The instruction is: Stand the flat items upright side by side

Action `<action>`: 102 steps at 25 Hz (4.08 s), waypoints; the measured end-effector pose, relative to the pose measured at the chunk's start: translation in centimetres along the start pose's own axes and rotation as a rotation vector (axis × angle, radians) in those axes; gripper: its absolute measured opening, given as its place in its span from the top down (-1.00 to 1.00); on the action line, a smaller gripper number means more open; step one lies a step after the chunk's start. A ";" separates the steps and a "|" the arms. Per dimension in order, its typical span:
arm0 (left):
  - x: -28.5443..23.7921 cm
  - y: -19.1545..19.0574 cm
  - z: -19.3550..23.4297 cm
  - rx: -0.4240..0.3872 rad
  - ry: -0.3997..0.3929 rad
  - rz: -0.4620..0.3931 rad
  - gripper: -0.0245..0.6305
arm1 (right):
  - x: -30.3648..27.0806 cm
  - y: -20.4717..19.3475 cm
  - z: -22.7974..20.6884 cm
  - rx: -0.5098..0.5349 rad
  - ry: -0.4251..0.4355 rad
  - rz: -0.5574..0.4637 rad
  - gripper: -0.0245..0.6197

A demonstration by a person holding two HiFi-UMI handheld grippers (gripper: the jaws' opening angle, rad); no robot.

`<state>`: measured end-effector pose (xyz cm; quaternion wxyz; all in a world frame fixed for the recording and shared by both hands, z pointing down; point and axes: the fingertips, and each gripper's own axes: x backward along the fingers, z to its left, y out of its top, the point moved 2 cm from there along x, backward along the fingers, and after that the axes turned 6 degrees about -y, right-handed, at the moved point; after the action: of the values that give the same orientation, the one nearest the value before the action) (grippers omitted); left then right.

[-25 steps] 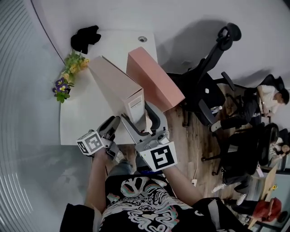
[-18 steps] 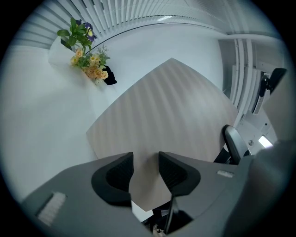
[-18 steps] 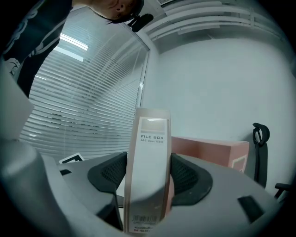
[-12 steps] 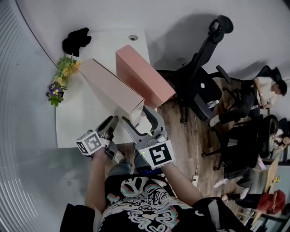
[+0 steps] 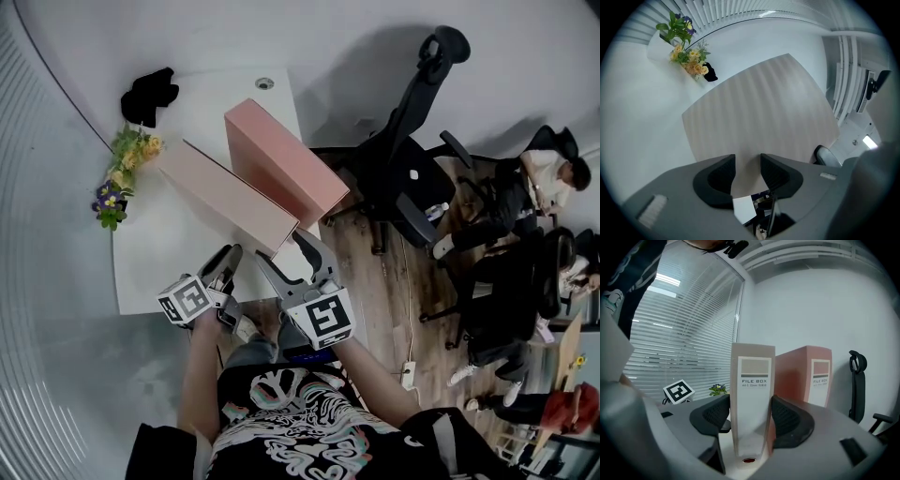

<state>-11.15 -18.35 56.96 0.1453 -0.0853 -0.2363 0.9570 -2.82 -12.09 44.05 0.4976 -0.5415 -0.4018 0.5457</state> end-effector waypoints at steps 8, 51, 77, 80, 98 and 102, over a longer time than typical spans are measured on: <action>0.0 -0.2 -0.6 0.065 -0.011 -0.022 0.46 | 1.0 -0.6 -0.4 0.013 0.018 0.019 0.12; -4.7 -0.6 -0.2 0.094 -0.026 0.052 0.50 | 2.2 -1.0 -3.4 -0.024 -0.074 0.035 0.14; -3.0 2.3 -4.1 -0.215 0.042 -0.048 0.52 | 4.4 -1.2 -4.1 -0.074 -0.162 0.033 0.41; -2.5 2.6 -5.7 -0.301 0.069 -0.055 0.78 | 4.9 -1.3 -4.7 -0.157 -0.140 0.001 0.52; 0.0 -1.2 -18.3 -0.674 0.260 -0.186 0.93 | 12.1 0.5 -10.4 -0.220 -0.095 -0.016 0.92; 0.6 -2.1 -20.6 -0.713 0.275 -0.219 0.93 | 13.8 0.8 -11.3 -0.234 -0.105 -0.030 0.92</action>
<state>-6.45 -7.57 39.92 0.2379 -0.2320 -0.5398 0.7735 9.44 0.15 39.61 0.4173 -0.5606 -0.4962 0.5152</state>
